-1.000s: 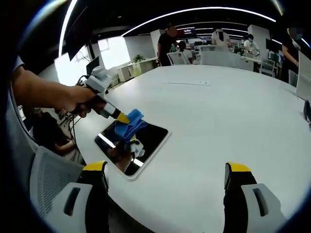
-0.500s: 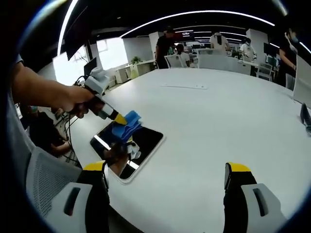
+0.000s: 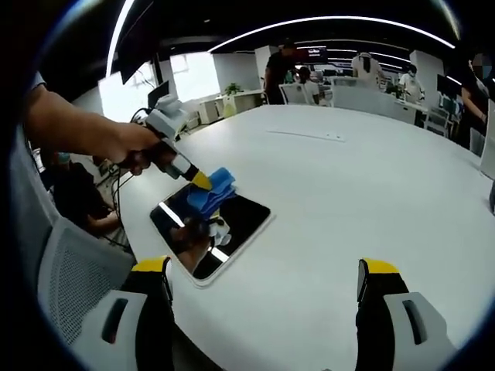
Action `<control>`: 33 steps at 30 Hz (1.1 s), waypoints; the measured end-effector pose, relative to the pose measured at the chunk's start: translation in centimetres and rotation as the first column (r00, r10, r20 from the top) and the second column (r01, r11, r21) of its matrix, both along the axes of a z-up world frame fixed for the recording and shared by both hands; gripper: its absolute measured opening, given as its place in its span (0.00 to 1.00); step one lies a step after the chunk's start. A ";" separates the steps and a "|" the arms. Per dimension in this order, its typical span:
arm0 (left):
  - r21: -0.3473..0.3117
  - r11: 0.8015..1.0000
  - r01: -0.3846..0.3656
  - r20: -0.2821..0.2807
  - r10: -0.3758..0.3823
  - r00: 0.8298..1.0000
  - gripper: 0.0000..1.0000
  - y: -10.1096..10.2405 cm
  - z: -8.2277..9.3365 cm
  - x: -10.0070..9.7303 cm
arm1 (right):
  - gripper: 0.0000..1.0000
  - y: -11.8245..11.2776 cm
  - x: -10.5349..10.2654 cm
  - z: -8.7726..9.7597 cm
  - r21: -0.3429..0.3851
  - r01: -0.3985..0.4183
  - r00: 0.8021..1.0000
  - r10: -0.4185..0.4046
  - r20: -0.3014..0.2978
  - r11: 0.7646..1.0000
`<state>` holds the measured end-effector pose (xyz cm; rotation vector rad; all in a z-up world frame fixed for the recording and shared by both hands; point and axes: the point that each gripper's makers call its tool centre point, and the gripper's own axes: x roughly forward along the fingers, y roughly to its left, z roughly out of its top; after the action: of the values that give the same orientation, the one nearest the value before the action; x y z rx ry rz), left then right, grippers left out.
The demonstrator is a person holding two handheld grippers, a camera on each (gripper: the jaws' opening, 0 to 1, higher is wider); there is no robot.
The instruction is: Wipe the mirror surface with the cleaning cloth until all visible marks leave the cleaned area.
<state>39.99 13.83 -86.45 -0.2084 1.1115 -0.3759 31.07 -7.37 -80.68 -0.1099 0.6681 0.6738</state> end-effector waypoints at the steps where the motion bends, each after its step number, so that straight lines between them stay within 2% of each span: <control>1: 0.002 1.000 -0.001 0.001 0.001 1.000 0.02 0.0 0.1 0.0 | 0.99 -0.1 0.1 0.0 0.000 -0.002 1.000 0.002 0.000 1.000; 16: -0.009 1.000 -0.008 -0.011 0.008 1.000 0.02 0.1 0.0 0.1 | 0.99 0.4 0.6 -0.2 0.018 -0.004 1.000 0.004 -0.003 1.000; 18: 0.008 1.000 -0.011 0.008 0.011 1.000 0.02 0.6 0.1 0.4 | 0.99 0.6 0.4 -0.1 0.016 -0.005 1.000 0.005 -0.004 1.000; 23: -0.003 0.999 -0.036 0.009 0.036 0.999 0.02 1.7 0.1 1.2 | 0.99 0.9 0.0 -0.3 0.022 -0.003 1.000 0.004 -0.013 1.000; 33: 0.001 1.000 -0.029 0.005 0.029 1.000 0.02 1.7 0.0 1.5 | 0.99 1.4 -1.2 -0.4 0.043 0.032 0.999 -0.031 -0.024 0.999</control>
<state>41.45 15.52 -86.44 -0.2219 1.1027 -0.3499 29.82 -6.01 -81.04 -0.0513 0.6760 0.6596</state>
